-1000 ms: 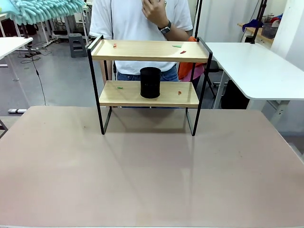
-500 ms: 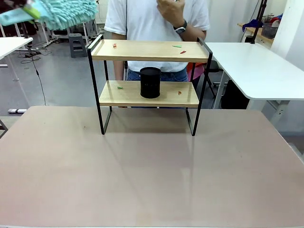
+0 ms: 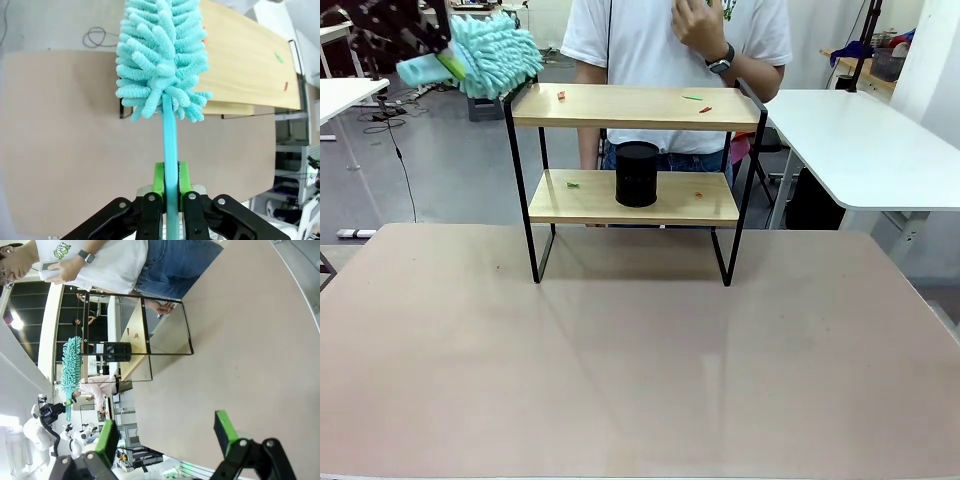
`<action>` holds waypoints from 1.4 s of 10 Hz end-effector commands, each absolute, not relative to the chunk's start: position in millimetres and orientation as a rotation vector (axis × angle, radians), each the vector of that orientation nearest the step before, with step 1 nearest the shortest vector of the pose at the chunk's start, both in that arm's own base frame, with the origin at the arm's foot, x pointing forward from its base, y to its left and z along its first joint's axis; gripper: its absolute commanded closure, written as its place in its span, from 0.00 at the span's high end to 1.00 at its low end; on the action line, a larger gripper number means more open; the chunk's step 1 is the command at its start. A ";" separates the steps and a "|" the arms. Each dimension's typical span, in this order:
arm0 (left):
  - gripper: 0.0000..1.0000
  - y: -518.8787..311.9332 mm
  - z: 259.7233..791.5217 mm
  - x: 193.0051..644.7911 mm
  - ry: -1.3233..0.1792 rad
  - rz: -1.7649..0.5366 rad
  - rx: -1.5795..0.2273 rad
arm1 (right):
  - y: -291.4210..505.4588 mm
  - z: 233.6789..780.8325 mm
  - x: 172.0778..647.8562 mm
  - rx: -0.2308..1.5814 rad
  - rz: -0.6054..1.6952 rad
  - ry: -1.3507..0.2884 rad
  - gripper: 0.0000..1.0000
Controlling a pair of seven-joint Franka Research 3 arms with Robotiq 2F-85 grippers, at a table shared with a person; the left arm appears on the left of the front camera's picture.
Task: Clean the shelf.
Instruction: Clean the specific tier of the Shelf with the Duster once objects are removed.
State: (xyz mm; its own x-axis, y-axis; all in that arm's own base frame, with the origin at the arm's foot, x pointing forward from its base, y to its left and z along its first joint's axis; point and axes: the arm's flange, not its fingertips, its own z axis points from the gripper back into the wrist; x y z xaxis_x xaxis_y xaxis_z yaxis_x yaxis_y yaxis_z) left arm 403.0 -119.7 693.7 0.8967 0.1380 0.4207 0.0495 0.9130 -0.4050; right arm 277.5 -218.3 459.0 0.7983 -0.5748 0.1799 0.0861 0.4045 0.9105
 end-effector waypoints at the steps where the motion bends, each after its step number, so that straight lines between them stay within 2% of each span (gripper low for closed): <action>1: 0.12 -135.4 706.1 405.5 -0.492 0.047 -0.391 | -218.6 459.9 279.6 1.092 -0.421 -0.548 1.00; 2: 0.12 -142.4 707.5 405.2 -0.537 0.062 -0.375 | -218.6 459.9 279.6 1.092 -0.421 -0.548 1.00; 8: 0.12 -179.5 679.4 410.8 -0.441 -0.021 -0.293 | -218.6 459.9 279.6 1.092 -0.421 -0.548 1.00; 14: 0.12 -247.3 677.9 423.5 -0.404 -0.200 -0.375 | -218.6 459.9 279.6 1.092 -0.421 -0.548 1.00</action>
